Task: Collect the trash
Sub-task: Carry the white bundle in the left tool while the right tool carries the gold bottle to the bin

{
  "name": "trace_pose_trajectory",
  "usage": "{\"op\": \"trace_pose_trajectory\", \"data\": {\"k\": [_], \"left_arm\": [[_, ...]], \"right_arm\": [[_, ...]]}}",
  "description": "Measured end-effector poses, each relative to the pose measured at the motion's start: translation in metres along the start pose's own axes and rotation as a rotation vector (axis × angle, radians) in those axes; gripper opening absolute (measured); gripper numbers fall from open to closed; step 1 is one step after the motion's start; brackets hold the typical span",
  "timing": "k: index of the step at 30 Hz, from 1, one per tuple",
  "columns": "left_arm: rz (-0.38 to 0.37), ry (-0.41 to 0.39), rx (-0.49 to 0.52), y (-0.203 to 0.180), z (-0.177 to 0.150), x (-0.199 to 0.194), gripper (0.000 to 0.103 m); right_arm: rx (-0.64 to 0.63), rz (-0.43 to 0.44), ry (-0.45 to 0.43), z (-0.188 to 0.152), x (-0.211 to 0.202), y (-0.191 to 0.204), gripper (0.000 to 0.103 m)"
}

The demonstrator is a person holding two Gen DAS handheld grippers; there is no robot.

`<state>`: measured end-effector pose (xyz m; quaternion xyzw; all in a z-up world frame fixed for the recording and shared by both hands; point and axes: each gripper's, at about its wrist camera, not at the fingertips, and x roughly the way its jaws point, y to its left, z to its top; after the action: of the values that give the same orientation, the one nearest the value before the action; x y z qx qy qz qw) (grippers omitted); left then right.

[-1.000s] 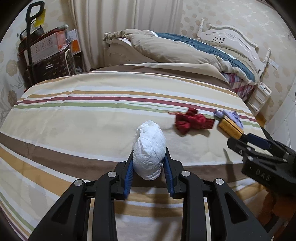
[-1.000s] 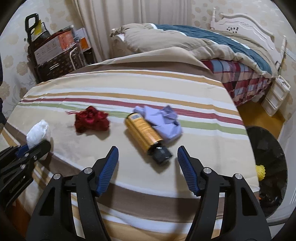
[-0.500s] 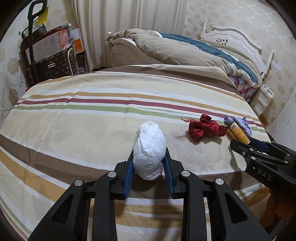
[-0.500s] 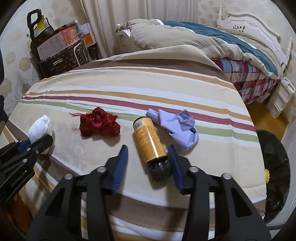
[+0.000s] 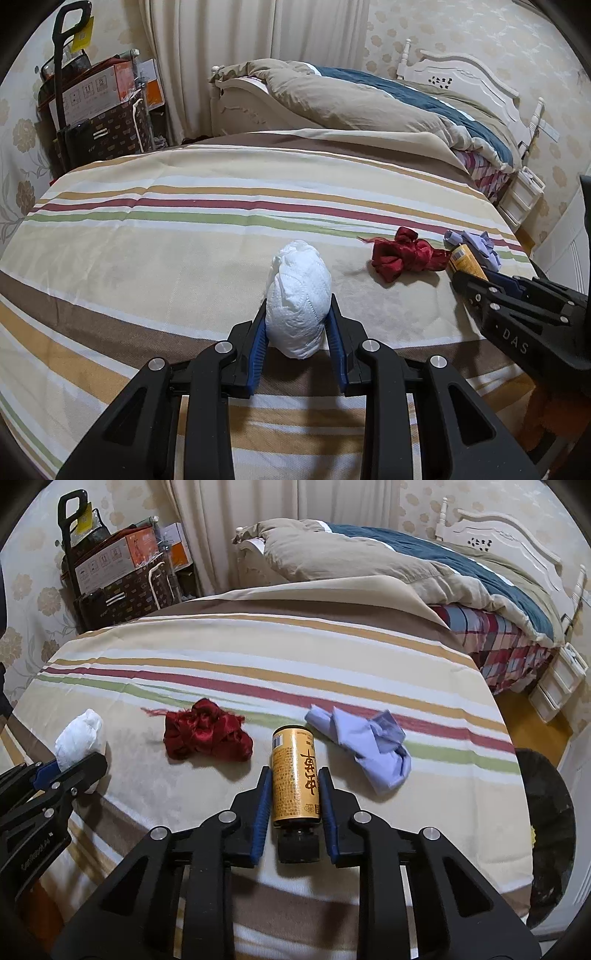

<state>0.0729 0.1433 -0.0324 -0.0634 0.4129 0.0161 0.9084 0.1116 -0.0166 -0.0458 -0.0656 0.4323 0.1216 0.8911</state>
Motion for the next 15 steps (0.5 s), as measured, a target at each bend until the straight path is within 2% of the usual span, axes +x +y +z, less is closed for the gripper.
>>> {"op": "trace_pose_trajectory", "data": {"k": [15], "left_arm": [[-0.075,-0.004,0.021,-0.028,-0.008,-0.010,0.031]], "right_arm": [[0.087,-0.010,-0.021,-0.031,-0.026,-0.029,0.024]]}}
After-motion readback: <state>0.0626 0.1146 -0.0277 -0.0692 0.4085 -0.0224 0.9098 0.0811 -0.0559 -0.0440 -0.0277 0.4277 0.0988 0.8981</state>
